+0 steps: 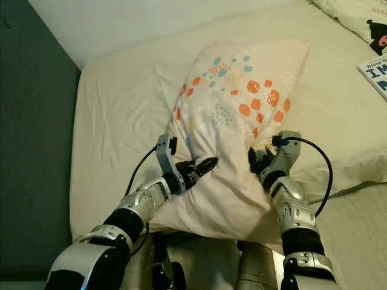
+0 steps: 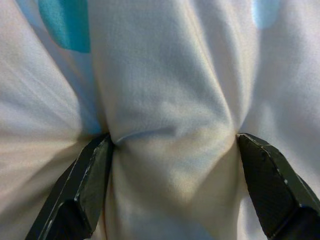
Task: Clean up the room
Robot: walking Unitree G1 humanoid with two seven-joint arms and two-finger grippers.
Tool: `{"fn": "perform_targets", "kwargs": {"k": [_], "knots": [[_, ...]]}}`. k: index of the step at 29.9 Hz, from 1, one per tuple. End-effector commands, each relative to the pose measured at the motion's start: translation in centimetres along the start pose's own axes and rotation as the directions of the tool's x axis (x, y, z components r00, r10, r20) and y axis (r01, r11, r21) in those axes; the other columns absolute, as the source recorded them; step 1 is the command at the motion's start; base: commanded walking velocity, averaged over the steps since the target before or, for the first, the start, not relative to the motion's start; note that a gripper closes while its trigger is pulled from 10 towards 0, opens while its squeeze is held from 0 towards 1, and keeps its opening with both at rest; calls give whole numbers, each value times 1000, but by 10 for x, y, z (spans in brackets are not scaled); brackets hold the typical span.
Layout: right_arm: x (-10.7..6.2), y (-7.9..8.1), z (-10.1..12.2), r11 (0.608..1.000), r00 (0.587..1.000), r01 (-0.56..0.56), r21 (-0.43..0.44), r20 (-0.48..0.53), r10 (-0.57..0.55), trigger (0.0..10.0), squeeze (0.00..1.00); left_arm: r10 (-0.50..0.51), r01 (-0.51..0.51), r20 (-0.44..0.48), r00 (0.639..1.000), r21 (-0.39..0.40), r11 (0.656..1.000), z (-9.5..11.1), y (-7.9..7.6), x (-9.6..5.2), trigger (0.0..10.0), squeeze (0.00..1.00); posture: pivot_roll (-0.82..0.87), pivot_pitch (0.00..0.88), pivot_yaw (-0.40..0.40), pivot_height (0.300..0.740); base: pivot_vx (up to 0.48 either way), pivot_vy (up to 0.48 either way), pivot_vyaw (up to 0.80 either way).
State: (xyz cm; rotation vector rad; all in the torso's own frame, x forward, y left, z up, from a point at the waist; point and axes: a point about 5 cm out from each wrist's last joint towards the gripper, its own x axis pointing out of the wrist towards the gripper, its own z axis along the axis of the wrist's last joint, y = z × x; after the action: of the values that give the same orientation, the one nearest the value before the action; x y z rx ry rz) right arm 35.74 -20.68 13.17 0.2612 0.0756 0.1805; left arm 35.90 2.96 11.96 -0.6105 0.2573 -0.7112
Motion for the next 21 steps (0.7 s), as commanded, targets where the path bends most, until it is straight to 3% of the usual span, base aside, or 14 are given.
{"fn": "perform_targets", "kwargs": {"k": [1,15,21], "knots": [[1,19,-32,997,989,-76,25,-122,78,0,0,-113,98,-76,991,-178,979,-55,-43,14,0,1000,-116,385,148,601,0,0,0],[6,29,-28,995,991,-97,37,-86,100,0,0,-112,101,-44,993,-196,975,-53,-44,13,0,1000,-101,358,152,601,0,0,0],[13,42,-13,991,991,-129,40,-23,129,0,0,-121,121,12,993,-175,977,-39,-45,11,0,1000,-99,316,142,601,0,0,0]]}}
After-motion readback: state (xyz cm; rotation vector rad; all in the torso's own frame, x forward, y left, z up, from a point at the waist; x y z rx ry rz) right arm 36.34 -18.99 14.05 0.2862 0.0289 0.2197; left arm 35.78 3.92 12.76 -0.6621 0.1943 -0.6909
